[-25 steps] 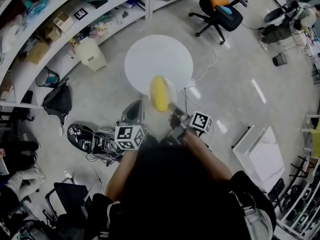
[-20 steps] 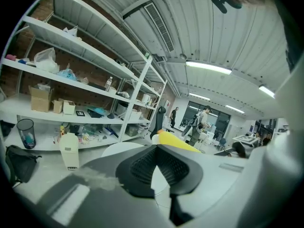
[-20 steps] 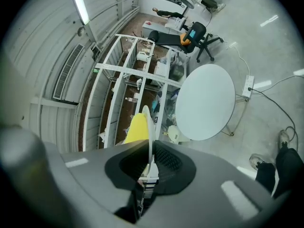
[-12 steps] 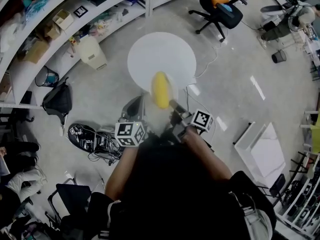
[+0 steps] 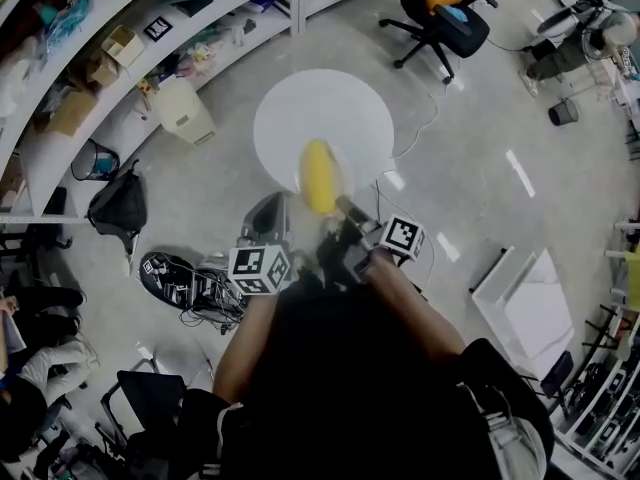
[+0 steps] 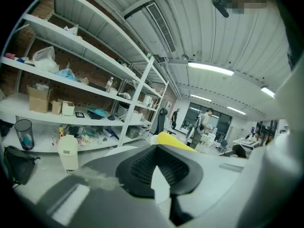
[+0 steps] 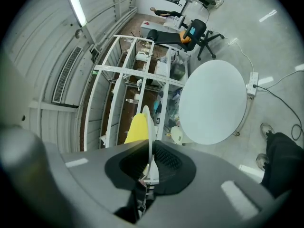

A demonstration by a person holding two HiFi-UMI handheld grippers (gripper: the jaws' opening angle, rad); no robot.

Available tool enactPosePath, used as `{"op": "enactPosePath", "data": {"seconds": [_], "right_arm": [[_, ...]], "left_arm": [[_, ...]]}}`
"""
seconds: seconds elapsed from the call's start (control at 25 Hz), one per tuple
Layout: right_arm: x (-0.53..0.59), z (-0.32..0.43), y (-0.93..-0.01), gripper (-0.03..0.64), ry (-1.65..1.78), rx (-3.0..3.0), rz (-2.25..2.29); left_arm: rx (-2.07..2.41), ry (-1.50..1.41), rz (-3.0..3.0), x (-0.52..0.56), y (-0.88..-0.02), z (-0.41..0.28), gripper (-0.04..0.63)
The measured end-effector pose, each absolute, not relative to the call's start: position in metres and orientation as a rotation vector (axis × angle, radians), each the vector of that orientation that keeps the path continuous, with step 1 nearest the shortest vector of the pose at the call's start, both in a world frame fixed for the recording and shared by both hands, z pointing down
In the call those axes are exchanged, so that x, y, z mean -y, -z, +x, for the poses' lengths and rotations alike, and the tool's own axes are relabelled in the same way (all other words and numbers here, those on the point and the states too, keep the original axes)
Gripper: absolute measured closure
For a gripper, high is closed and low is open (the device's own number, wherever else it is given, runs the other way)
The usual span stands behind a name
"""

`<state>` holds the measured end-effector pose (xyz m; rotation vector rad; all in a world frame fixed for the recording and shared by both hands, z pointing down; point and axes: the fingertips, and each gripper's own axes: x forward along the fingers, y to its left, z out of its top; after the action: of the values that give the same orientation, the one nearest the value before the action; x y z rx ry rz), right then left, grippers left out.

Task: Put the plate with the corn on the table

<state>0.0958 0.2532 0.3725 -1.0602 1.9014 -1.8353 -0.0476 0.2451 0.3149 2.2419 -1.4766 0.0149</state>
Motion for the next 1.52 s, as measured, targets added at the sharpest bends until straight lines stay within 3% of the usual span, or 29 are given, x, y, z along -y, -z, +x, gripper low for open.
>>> {"op": "enactPosePath", "data": {"seconds": [1.52], "right_arm": [[-0.084,0.117,-0.382,0.578,1.951,-2.018,-0.910]], "left_arm": [[1.706,-0.015,2.073,-0.096,-0.311,-0.026,0.591]]}}
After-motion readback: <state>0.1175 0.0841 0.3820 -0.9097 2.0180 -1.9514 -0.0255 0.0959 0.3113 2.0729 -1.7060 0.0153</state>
